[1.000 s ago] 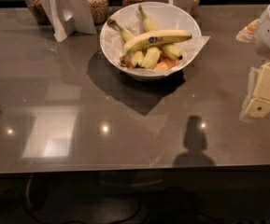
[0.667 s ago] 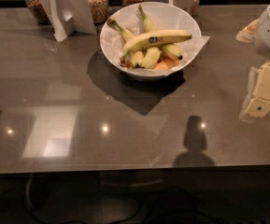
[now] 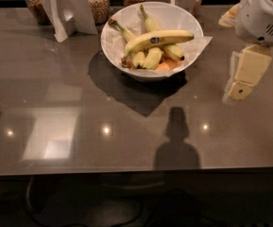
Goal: Pick banana from white bowl
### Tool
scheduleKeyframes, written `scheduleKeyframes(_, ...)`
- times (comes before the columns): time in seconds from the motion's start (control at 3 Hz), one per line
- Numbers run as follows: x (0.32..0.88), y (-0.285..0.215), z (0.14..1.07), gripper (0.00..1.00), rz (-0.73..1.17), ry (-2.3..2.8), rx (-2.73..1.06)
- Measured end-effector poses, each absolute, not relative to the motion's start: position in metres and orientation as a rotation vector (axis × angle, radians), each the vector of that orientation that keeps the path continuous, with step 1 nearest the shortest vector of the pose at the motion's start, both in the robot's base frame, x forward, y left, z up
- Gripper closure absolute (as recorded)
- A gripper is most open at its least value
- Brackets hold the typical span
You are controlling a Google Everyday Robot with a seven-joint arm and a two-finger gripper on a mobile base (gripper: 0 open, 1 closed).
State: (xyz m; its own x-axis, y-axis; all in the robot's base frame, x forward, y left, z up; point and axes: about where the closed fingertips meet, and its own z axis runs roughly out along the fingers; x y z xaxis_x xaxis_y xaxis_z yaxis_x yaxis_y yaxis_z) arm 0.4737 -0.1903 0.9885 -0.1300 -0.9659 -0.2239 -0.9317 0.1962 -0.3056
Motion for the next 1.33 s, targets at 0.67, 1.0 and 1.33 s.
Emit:
scheduleKeyframes(0.67,0.547,-0.144,1.009,0.0,-0.094,1.903,-1.922)
scheduleKeyframes(1.0,0.583,-0.122,1.014,0.0,-0.007,1.822,-1.929)
scheduleKeyframes(1.33,0.614,-0.103,1.008,0.16,0.073,1.766,-1.892)
